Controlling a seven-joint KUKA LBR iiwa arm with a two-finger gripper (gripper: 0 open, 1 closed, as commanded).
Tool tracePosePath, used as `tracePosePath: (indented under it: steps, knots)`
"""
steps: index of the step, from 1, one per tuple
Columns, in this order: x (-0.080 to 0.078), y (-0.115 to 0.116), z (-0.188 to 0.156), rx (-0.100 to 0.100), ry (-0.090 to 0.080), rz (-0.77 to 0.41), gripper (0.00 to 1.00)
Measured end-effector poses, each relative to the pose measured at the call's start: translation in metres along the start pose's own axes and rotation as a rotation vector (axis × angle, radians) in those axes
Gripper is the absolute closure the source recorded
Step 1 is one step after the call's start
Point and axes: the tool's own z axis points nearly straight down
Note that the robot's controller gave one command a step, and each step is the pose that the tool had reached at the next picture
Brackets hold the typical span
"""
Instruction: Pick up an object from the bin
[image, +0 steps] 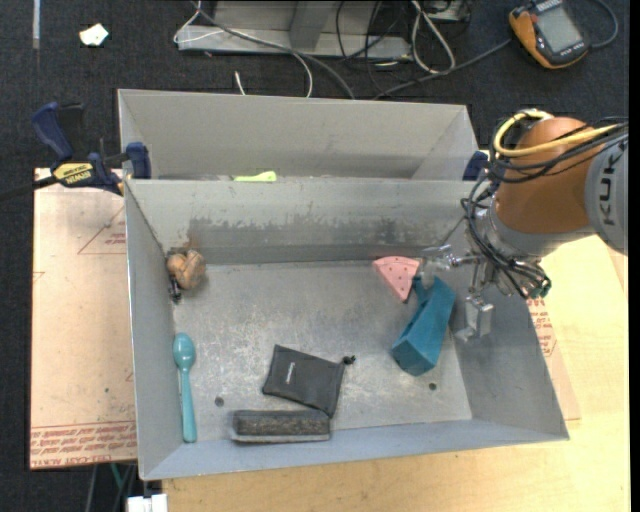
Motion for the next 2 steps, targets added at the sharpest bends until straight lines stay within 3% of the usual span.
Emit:
tracePosePath:
  steps: [1,2]
  knots:
    - [-0.001,0.010,-0.003,0.003,0.000,0.101,0.00]
    - [-0.020,0.013,0.047,0.005,-0.008,-0.145,0.00]
